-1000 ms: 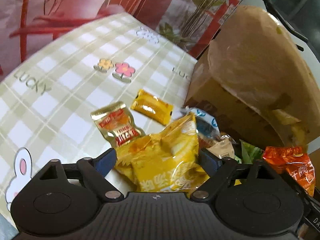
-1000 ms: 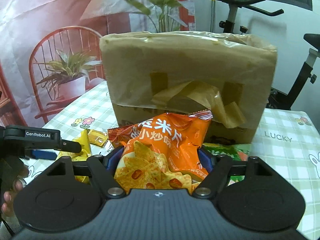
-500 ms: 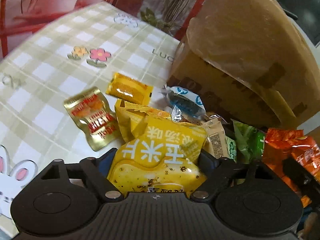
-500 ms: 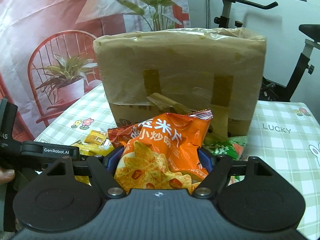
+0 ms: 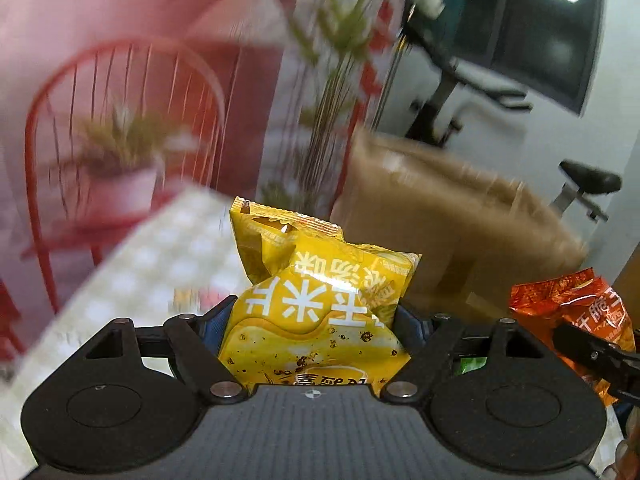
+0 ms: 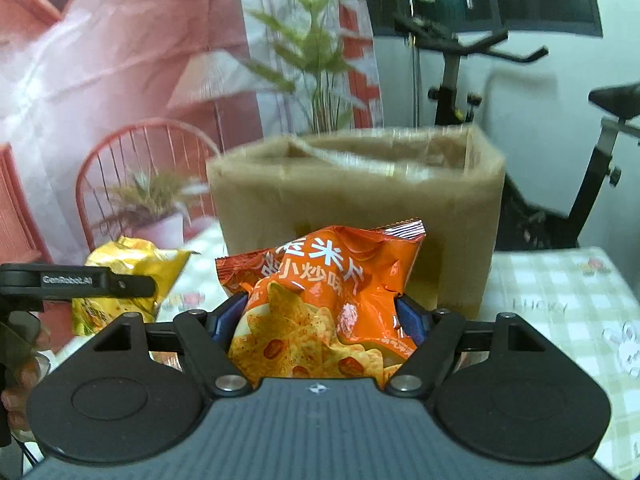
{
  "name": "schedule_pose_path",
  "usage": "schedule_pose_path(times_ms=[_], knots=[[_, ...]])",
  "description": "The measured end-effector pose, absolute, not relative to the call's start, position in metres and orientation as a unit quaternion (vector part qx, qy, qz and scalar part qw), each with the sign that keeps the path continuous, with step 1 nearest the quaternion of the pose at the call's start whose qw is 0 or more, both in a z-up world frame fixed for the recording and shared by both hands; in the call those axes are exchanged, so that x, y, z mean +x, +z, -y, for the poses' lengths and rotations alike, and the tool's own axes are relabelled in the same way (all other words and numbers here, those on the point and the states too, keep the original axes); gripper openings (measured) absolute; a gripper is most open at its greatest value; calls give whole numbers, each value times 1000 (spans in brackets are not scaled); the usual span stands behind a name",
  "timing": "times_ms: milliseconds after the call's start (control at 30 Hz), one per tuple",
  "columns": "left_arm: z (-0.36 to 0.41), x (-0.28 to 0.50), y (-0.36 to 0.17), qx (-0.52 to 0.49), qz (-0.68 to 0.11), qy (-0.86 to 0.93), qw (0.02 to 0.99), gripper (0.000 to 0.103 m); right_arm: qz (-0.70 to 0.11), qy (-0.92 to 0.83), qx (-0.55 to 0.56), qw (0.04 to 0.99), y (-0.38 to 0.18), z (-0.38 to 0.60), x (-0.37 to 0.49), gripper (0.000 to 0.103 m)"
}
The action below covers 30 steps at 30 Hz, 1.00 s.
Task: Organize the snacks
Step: 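Lift both bags over the lined box and open both tools to drop them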
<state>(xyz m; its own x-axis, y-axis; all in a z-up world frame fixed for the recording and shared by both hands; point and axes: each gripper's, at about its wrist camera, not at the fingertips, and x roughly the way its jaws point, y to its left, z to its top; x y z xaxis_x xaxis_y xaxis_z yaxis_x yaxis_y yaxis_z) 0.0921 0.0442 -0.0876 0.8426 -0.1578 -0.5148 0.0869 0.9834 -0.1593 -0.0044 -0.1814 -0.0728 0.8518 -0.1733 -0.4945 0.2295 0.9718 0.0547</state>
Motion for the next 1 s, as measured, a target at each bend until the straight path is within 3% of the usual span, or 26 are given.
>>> schedule_pose_path(times_ms=[233, 433, 867, 1000], knots=[[-13, 109, -24, -27, -203, -107, 973, 82, -194, -108, 58, 973, -16, 209, 10, 78], [37, 154, 1, 0, -175, -131, 976, 82, -179, -152, 28, 972, 6, 255, 55, 78], [99, 262, -34, 38, -241, -119, 962, 84, -227, -180, 43, 956, -44, 306, 131, 80], [91, 268, -46, 33, -260, -127, 957, 91, -244, -173, 68, 952, -52, 315, 135, 85]])
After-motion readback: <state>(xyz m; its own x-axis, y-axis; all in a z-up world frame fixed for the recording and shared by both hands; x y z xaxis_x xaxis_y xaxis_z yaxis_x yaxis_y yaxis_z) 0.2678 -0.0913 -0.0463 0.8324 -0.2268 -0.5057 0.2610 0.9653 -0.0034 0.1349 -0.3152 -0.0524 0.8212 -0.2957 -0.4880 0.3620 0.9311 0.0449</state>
